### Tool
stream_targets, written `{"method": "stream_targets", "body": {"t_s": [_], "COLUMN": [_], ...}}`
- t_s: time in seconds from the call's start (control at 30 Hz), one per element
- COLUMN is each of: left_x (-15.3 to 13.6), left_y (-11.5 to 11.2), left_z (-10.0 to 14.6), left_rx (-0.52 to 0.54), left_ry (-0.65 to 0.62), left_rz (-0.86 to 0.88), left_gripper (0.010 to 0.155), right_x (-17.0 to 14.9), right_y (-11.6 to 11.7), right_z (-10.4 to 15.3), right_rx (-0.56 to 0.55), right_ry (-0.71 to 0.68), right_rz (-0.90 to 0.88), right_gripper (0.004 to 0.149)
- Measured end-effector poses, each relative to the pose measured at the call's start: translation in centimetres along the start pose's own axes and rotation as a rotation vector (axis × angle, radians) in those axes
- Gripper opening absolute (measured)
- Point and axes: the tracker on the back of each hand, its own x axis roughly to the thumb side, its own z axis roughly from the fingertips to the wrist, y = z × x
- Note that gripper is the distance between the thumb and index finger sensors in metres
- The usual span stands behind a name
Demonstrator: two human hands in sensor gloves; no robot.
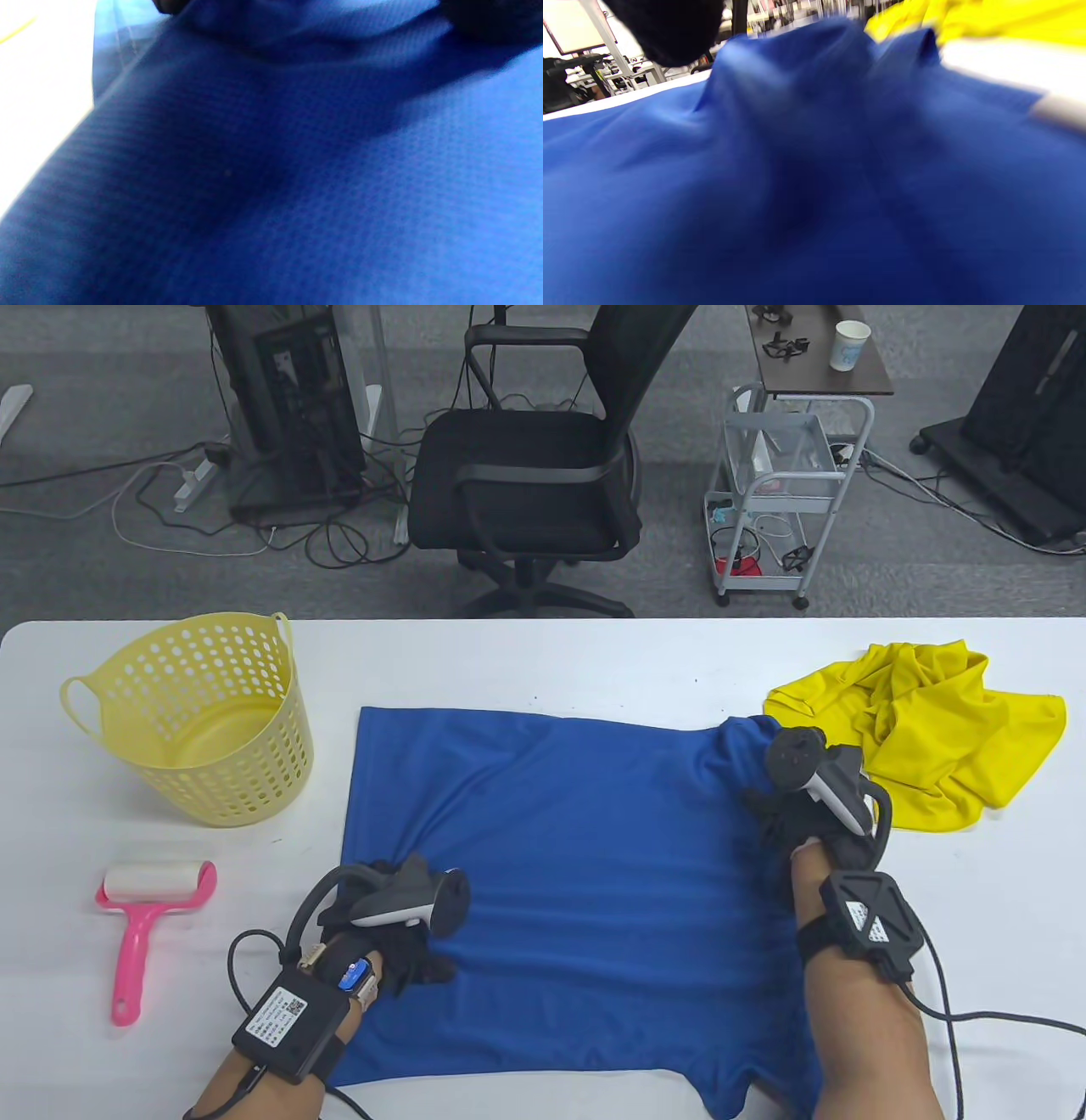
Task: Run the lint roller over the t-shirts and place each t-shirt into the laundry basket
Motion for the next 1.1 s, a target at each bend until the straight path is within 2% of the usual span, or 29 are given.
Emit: {"method": "stream_targets", "body": {"t_s": [0.03,0.1,0.2,0.3,0.37,0.4,0.47,0.5,0.53,0.6,0.63,0.67,0.73,0.77,0.83,0.9,0.93,0.97,1.0,1.03,1.07,1.1], "left_x": [0.0,0.0,0.0,0.0,0.0,0.0,-0.1,-0.1,-0.1,-0.1,-0.1,-0.1,-0.1,-0.2,-0.2,-0.2,-0.2,-0.2,-0.2,-0.2,-0.2,-0.2], "left_y": [0.0,0.0,-0.1,-0.1,-0.1,-0.1,-0.2,-0.2,-0.3,-0.3,-0.3,-0.3,-0.3,-0.3,-0.3,-0.3,-0.3,-0.3,-0.4,-0.4,-0.4,-0.4], "left_z": [0.0,0.0,0.0,0.0,-0.1,-0.1,0.0,0.0,0.0,-0.1,-0.1,-0.1,-0.1,-0.1,-0.1,-0.1,-0.1,-0.1,-0.1,-0.1,-0.1,-0.1], "left_rx": [0.000,0.000,0.002,0.003,0.006,0.008,0.011,0.013,0.015,0.018,0.018,0.017,0.017,0.017,0.018,0.019,0.018,0.017,0.016,0.016,0.017,0.017], "left_ry": [-0.001,-0.002,-0.005,-0.009,-0.010,-0.010,-0.013,-0.014,-0.014,-0.014,-0.013,-0.013,-0.011,-0.011,-0.011,-0.011,-0.011,-0.010,-0.010,-0.009,-0.009,-0.009], "left_rz": [0.002,-0.002,-0.001,0.001,0.002,0.001,0.003,0.006,0.008,0.008,0.007,0.006,0.004,0.003,0.004,0.003,0.003,0.003,0.002,0.002,0.003,0.004], "left_gripper": [0.100,0.100,0.100,0.100,0.100,0.100,0.100,0.100,0.100,0.100,0.100,0.100,0.100,0.100,0.100,0.100,0.100,0.100,0.100,0.100,0.100,0.100], "right_x": [0.3,0.5,0.6,0.6,0.8,1.3,2.2,2.8,3.6,4.2,4.1,4.1,4.0,3.8,3.8,3.6,3.3,2.8,2.5,2.3,2.2,2.1], "right_y": [0.4,1.1,1.9,1.4,0.5,0.2,0.0,0.0,0.2,0.2,-0.2,-0.8,-1.3,-1.2,-0.2,0.8,1.4,2.0,2.4,2.7,2.7,1.9], "right_z": [-0.8,-1.6,-2.1,-1.2,-0.5,0.2,1.8,2.5,3.8,5.1,5.5,5.8,5.9,6.1,6.0,5.5,4.8,4.2,3.6,3.1,3.0,3.3], "right_rx": [0.025,0.033,0.104,-0.060,-0.088,-0.062,-0.019,0.036,0.168,0.420,0.429,0.289,0.094,-0.059,-0.218,-0.182,-0.113,0.002,0.110,0.184,0.172,0.030], "right_ry": [-0.031,-0.047,-0.107,-0.183,-0.244,-0.299,-0.439,-0.513,-0.554,-0.498,-0.456,-0.434,-0.398,-0.360,-0.344,-0.287,-0.239,-0.160,-0.117,-0.116,-0.137,-0.163], "right_rz": [-0.066,-0.061,-0.094,-0.122,-0.110,-0.109,-0.060,-0.035,0.011,0.149,0.192,0.200,0.231,0.253,0.332,0.400,0.419,0.407,0.354,0.264,0.190,0.120], "right_gripper": [0.089,0.088,0.083,0.072,0.059,0.052,0.047,0.048,0.049,0.050,0.050,0.051,0.051,0.052,0.065,0.089,0.100,0.105,0.103,0.088,0.070,0.057]}}
